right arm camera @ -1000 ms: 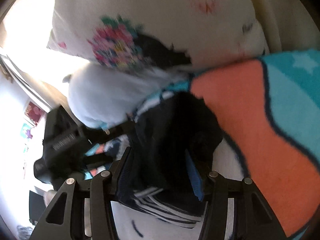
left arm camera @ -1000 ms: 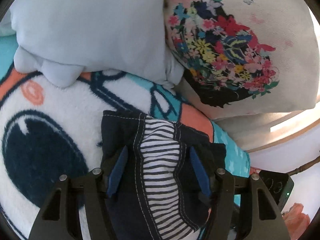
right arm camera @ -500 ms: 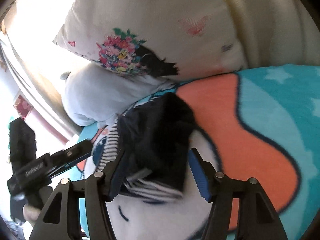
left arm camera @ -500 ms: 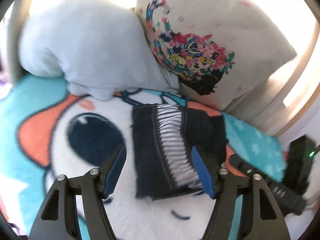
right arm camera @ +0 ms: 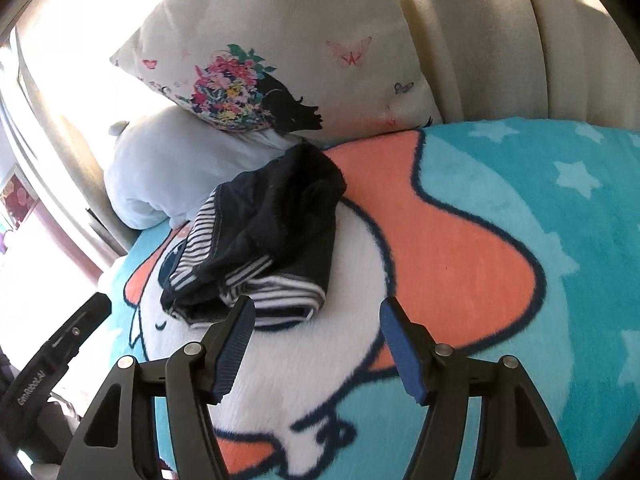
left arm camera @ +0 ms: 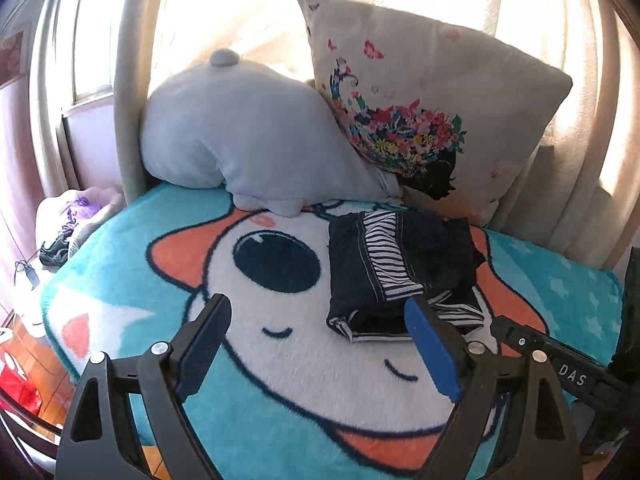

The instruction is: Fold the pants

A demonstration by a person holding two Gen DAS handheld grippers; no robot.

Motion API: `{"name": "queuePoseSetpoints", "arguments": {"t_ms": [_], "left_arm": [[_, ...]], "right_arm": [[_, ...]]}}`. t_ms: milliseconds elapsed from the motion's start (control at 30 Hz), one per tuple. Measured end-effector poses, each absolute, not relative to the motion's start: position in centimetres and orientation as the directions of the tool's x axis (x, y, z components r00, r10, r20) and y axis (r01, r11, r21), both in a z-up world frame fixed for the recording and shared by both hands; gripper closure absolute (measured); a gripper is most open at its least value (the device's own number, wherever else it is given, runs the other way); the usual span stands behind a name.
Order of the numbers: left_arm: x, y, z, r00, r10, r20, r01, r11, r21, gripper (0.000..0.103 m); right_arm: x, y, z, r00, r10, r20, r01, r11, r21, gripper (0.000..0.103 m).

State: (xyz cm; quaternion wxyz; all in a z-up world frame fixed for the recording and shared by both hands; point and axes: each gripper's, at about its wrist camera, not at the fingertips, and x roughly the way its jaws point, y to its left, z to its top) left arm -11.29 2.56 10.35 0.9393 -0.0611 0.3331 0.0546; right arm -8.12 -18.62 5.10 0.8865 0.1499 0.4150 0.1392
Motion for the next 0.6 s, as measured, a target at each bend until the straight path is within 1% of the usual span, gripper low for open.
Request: {"name": "queuePoseSetpoints", "arguments": {"t_ms": [233, 600], "left_arm": [[-13.7, 1.9, 11.2, 0.789, 0.059, -0.612, -0.125, 0.990, -0.067, 0.015], [-16.7, 1.9, 13.1, 0.836, 0.059, -0.545, -0.115, 0.991, -0.070, 0.012]], "right_arm": [[-9.9, -17.8, 6.4, 0.635, 0.351, -0.688, -0.136, 0.928, 0.347, 0.030], [-12.3, -17.2, 7.9, 0.653, 0.343, -0.675, -0.157, 0.933, 0.322, 0.028]]}}
